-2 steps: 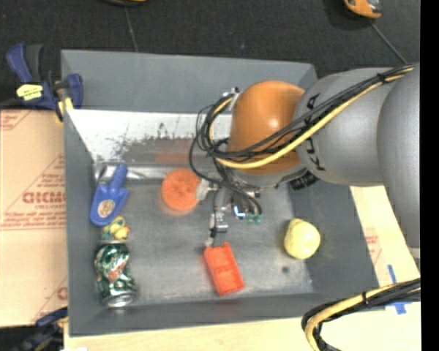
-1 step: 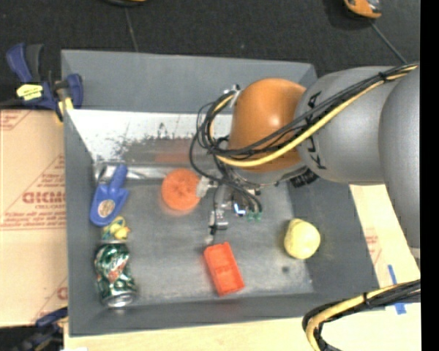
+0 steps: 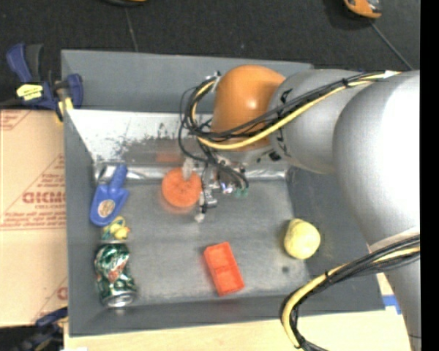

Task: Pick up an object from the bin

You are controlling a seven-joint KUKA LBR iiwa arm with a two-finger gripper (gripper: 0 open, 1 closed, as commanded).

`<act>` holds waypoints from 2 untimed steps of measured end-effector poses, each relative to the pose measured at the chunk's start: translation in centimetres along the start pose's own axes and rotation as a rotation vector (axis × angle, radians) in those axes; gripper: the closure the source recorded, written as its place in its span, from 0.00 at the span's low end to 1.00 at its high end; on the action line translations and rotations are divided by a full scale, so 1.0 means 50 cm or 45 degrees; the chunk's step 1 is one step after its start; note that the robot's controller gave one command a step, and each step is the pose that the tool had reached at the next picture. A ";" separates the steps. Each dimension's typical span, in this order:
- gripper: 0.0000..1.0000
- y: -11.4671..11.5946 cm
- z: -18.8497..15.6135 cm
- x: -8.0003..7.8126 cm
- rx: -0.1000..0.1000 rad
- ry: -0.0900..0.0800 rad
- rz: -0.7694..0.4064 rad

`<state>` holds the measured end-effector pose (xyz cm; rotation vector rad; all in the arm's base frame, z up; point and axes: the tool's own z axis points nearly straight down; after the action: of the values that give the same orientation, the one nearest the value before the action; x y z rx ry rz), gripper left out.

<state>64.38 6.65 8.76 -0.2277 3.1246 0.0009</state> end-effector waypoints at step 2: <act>0.00 -0.005 0.015 -0.024 -0.002 -0.011 -0.027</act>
Offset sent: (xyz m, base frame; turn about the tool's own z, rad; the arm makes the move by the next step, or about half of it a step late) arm 0.0093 -0.0004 -0.0138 -0.0186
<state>65.62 6.59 8.03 -0.2601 3.1138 0.0044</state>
